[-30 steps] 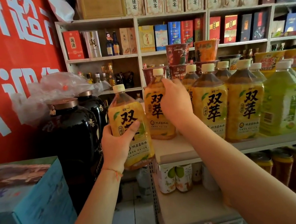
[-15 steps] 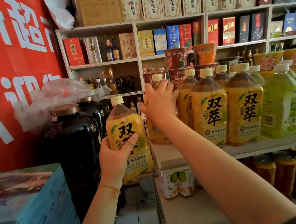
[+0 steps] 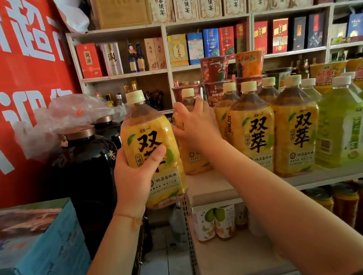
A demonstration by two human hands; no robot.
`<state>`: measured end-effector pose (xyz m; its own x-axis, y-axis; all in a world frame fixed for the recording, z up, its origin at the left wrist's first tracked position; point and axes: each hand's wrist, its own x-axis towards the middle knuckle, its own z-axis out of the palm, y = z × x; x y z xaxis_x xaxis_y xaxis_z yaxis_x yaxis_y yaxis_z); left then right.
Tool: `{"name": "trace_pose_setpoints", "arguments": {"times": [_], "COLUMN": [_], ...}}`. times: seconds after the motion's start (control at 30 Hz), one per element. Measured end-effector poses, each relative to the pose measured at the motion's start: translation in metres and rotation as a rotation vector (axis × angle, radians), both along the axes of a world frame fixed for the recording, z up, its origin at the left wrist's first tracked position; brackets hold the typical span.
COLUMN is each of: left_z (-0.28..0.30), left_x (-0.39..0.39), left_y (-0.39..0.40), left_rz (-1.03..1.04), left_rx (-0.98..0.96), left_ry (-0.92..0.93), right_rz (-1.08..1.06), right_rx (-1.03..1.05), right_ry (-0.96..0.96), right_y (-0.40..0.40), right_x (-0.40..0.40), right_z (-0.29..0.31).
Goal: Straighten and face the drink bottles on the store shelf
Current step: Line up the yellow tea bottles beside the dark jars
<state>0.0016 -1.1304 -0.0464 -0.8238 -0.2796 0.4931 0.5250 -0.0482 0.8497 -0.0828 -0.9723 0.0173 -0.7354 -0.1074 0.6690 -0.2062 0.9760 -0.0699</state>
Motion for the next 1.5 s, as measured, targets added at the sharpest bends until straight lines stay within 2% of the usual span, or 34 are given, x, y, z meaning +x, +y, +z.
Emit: {"name": "trace_pose_setpoints", "arguments": {"times": [0.1, 0.17, 0.27, 0.3, 0.4, 0.5, 0.53, 0.67, 0.73, 0.77, 0.87, 0.93, 1.1, 1.5], "left_z": [0.008, 0.011, 0.015, 0.016, 0.015, 0.003, -0.001, -0.006, -0.008, -0.006, -0.001, 0.004, -0.007, -0.011], "left_x": [-0.002, -0.004, -0.009, -0.011, -0.019, -0.031, -0.034, -0.053, -0.061, -0.06, -0.056, -0.054, -0.055, -0.032], "left_y": [0.009, 0.017, 0.035, 0.041, 0.064, 0.079, 0.082, 0.08, 0.076, 0.077, 0.08, 0.082, 0.078, 0.085], "left_rz": [-0.018, -0.018, -0.033, -0.035, -0.05, -0.071, -0.035, 0.405, 0.379, 0.272, -0.13, -0.22, -0.216, -0.253], "left_rx": [-0.005, -0.021, -0.049, -0.064, -0.145, -0.239, -0.277, -0.674, -0.715, -0.665, -0.334, -0.302, -0.287, -0.238], "left_ry": [0.023, 0.034, 0.041, 0.041, 0.065, 0.067, 0.072, 0.014, 0.001, 0.039, 0.162, 0.192, 0.067, 0.088], "right_rz": [0.077, 0.24, 0.467, 0.511, 0.54, 0.419, 0.359, 0.253, 0.201, 0.178, 0.147, 0.116, 0.025, 0.166], "right_rx": [-0.09, -0.236, -0.772, -0.869, -0.76, -0.6, -0.544, -0.336, -0.301, -0.301, -0.298, -0.278, -0.251, -0.331], "right_ry": [-0.077, 0.027, 0.119, 0.119, 0.151, 0.19, 0.207, 0.263, 0.268, 0.285, 0.334, 0.351, 0.363, 0.319], "right_y": [0.006, 0.011, 0.019, 0.019, 0.02, 0.025, 0.026, 0.022, 0.017, 0.016, 0.014, 0.014, 0.013, 0.021], "right_x": [0.015, 0.033, 0.062, 0.068, 0.074, 0.067, 0.065, 0.058, 0.057, 0.058, 0.062, 0.064, 0.067, 0.071], "right_z": [0.011, 0.019, 0.029, 0.03, 0.02, 0.006, 0.001, -0.015, -0.022, -0.024, -0.022, -0.019, -0.017, -0.02]}}
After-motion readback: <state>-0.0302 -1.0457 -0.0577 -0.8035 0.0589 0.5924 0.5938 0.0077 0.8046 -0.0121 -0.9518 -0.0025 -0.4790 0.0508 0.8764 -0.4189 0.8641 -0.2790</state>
